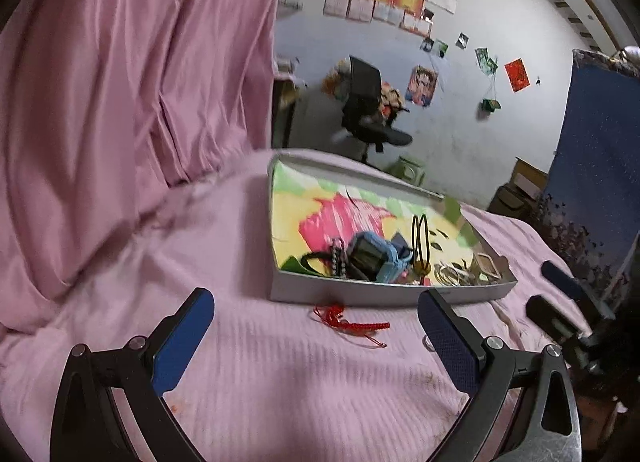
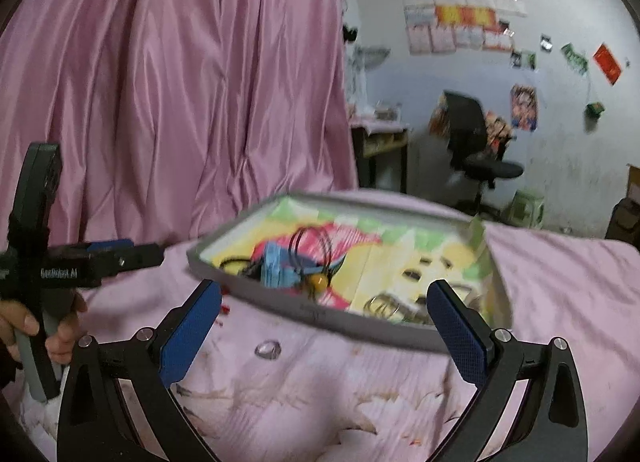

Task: Organize jewelry
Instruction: 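Withdraw both tools and move them toward the red bracelet and last ring, then grasp the silver ring with the right tool while the left tool grasps the red bead bracelet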

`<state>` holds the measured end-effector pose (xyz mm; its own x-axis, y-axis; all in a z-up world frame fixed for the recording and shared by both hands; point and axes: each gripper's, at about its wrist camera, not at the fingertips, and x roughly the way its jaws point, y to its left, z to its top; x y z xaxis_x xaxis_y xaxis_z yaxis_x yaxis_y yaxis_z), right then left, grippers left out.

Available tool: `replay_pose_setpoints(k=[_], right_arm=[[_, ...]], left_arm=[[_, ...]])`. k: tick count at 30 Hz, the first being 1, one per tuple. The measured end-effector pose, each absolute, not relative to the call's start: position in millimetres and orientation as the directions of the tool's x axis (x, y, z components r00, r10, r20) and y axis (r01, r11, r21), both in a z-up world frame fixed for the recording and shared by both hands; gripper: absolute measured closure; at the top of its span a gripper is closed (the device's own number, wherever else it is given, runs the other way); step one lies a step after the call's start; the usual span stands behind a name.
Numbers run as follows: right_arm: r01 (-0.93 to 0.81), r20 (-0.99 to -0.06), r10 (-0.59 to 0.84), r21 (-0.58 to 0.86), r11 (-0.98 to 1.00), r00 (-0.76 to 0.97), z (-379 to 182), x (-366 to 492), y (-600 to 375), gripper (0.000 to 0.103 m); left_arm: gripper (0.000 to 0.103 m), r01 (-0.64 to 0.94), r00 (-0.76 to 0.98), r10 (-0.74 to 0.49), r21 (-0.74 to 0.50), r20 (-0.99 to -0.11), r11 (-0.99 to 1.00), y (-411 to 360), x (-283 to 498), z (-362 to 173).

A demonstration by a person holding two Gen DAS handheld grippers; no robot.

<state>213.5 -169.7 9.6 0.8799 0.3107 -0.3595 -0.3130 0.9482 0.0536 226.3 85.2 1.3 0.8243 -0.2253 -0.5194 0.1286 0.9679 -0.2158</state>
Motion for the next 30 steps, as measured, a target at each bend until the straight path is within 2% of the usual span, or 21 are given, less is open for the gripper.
replay_pose_setpoints(k=[2,3,5,7,9,10,16,28,30], right_arm=[[-0.323,-0.390,0.314,0.046,0.945,0.865,4,219,-165,0.019],[-0.332,-0.409,0.320,0.045,0.942,0.855,0,222,-163,0.021],[-0.353,-0.441,0.336,0.044,0.934,0.832,-5,226,-159,0.030],[-0.376,-0.472,0.350,0.042,0.926,0.809,-12,231,-154,0.034],[-0.392,-0.499,0.359,0.041,0.919,0.789,-17,234,-150,0.039],[-0.399,-0.512,0.363,0.043,0.916,0.778,-20,236,-148,0.044],[-0.421,-0.566,0.383,0.069,0.904,0.730,-29,243,-145,0.059],[-0.467,-0.643,0.404,0.081,0.881,0.650,-43,252,-136,0.063],[-0.470,-0.648,0.405,0.082,0.879,0.645,-44,252,-135,0.063]], left_arm=[[0.004,0.144,0.805,-0.250,-0.231,-0.538,0.962,84,233,-4],[0.008,0.152,0.796,-0.260,-0.235,-0.547,0.960,83,235,-6],[0.016,0.173,0.769,-0.285,-0.242,-0.572,0.955,79,242,-10],[0.035,0.192,0.743,-0.307,-0.250,-0.595,0.949,75,247,-16],[0.042,0.210,0.710,-0.331,-0.261,-0.622,0.942,72,254,-22],[0.043,0.216,0.698,-0.338,-0.264,-0.631,0.940,70,257,-25],[0.044,0.232,0.647,-0.364,-0.282,-0.670,0.931,66,268,-35],[0.044,0.257,0.587,-0.405,-0.313,-0.701,0.914,61,282,-43],[0.049,0.260,0.584,-0.403,-0.307,-0.705,0.915,60,283,-44]])
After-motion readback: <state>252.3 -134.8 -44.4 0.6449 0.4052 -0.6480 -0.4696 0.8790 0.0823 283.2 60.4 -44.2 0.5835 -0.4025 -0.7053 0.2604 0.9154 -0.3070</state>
